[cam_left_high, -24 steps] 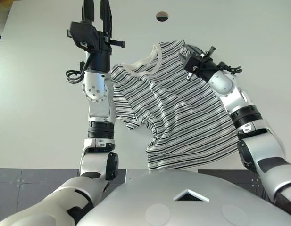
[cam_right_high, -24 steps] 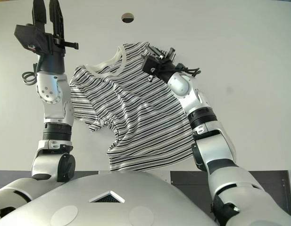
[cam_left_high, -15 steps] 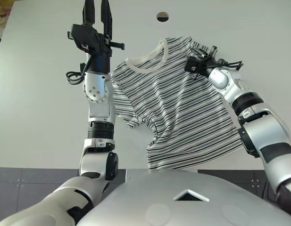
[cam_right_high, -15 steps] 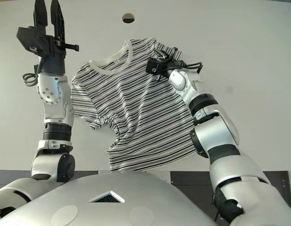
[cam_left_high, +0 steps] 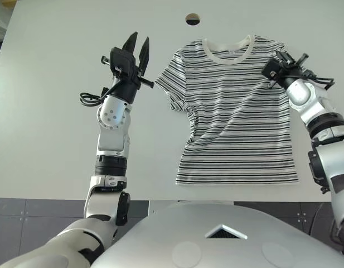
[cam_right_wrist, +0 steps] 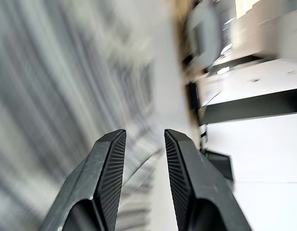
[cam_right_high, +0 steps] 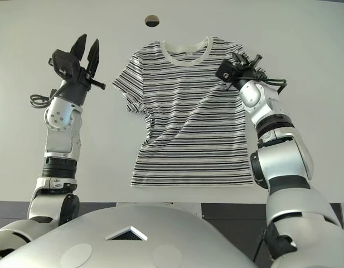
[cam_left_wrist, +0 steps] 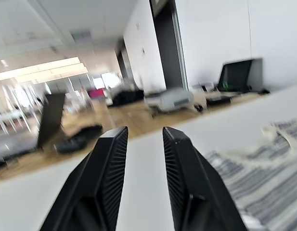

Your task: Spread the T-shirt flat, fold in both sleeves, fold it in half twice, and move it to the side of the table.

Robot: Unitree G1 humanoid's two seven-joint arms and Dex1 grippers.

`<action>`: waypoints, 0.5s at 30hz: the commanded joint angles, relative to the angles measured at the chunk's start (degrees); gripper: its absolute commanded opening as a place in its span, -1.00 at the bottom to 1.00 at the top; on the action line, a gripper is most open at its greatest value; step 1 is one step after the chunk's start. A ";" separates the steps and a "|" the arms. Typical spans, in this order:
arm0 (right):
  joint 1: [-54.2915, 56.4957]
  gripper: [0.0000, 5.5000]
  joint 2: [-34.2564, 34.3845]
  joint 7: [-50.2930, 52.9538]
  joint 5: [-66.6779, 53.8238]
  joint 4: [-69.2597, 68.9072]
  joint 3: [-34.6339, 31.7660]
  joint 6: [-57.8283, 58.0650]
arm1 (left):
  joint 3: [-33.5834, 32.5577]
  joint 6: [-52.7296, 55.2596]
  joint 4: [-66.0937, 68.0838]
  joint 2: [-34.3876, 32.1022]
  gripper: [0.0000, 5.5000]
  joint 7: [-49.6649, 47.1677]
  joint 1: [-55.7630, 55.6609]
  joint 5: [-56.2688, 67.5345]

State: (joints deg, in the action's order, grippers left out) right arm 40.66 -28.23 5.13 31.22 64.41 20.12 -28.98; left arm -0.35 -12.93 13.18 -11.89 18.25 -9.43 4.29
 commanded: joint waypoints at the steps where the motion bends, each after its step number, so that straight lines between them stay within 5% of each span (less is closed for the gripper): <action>1: -0.19 -0.47 -1.83 6.13 -1.62 -10.48 -3.47 -6.87 | -0.44 13.07 -3.77 -1.20 -0.45 3.37 3.42 4.82; 7: -4.33 -0.47 -1.93 5.95 -1.56 -23.94 -5.49 -7.51 | -2.71 30.61 -6.19 -1.28 -0.10 3.84 5.06 11.19; 15: -7.49 -0.47 -1.60 2.61 -2.12 -32.87 -7.06 -4.91 | -2.66 41.81 -4.23 0.80 -0.08 4.12 3.98 15.13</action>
State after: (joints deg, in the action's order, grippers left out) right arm 34.11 -29.75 9.11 30.04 33.29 13.97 -34.70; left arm -3.21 25.08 7.16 -11.87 22.11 -5.23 18.72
